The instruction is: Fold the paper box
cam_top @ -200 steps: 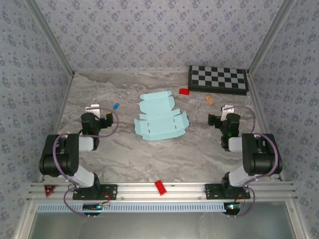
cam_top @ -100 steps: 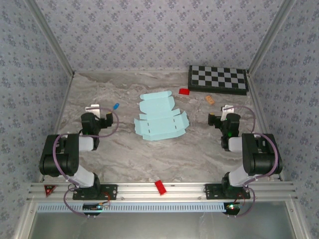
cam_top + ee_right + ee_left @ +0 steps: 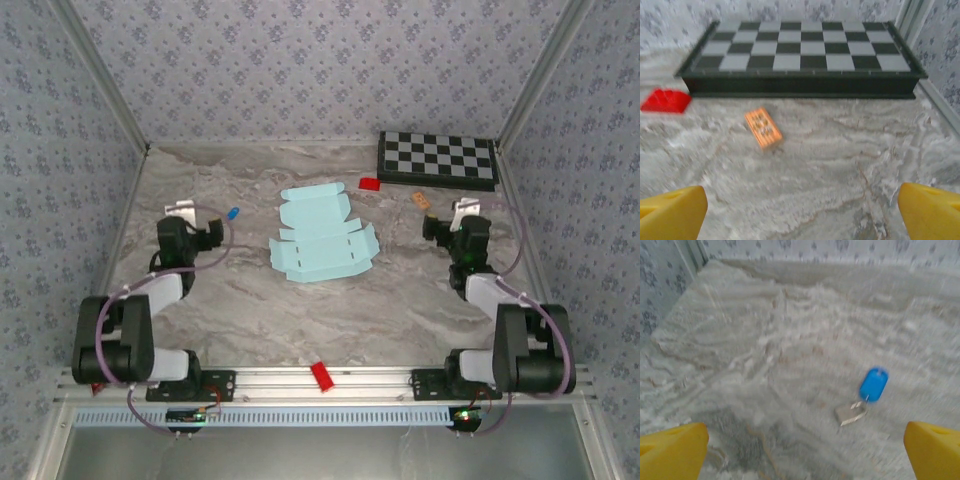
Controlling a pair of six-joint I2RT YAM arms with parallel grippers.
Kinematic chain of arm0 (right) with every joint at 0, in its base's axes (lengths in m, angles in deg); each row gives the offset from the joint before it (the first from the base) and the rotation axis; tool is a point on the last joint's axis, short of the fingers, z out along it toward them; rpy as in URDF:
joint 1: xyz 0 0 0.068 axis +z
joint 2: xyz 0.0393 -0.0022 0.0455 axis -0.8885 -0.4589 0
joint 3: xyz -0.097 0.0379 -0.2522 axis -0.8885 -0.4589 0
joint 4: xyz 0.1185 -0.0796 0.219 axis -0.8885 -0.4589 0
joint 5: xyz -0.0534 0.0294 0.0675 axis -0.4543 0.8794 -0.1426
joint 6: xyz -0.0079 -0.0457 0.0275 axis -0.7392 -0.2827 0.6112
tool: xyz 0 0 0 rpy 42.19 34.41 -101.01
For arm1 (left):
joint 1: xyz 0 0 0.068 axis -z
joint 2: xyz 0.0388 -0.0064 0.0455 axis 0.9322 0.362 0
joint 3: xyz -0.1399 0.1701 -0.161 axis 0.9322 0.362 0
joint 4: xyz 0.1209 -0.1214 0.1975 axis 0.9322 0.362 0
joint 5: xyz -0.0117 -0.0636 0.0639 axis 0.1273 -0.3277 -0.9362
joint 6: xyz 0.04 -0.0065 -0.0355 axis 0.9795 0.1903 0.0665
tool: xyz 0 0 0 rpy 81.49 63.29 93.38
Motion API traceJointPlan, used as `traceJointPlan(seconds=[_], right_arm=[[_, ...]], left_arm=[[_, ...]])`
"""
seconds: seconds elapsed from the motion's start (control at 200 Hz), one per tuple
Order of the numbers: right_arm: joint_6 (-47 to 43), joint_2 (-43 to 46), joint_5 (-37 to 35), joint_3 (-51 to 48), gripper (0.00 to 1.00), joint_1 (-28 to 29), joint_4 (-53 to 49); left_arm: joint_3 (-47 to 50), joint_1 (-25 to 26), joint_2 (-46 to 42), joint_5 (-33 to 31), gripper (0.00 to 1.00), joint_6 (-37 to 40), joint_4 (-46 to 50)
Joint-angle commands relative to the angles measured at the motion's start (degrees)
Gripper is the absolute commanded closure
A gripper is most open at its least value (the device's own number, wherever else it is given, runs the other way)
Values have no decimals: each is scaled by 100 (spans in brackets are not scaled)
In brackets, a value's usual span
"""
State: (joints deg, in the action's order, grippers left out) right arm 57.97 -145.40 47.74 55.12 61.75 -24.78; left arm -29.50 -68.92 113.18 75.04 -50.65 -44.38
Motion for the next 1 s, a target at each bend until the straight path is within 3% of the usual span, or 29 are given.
traceJointPlan(seconds=[0.0, 0.215, 0.4, 0.57, 0.725, 0.875, 0.994], right_arm=[[511, 306, 21, 597, 0, 222, -1771], [1299, 267, 117, 1397, 0, 1302, -2994], [1651, 23, 139, 1575, 2, 2482, -3049], [1986, -540, 197, 1725, 15, 3265, -2958], [2176, -1186, 134, 1931, 42, 3776, -2820], [2467, -1740, 348, 2025, 68, 3973, -2630], [2697, -2144, 582, 2020, 82, 4000, -2428]], left_arm=[[-716, 103, -342, 254, 0, -633, 1385], [-1950, 893, 253, 676, 4, -1365, 2601], [-3417, 1724, 1417, 1057, 23, -1300, 3741], [-4456, 2175, 2455, 1503, 43, -1189, 4033], [-5265, 2317, 3416, 1845, 72, -1196, 4164], [-5956, 2359, 4120, 2022, 89, -1188, 4452], [-6270, 2396, 4553, 2086, 99, -1195, 4596]])
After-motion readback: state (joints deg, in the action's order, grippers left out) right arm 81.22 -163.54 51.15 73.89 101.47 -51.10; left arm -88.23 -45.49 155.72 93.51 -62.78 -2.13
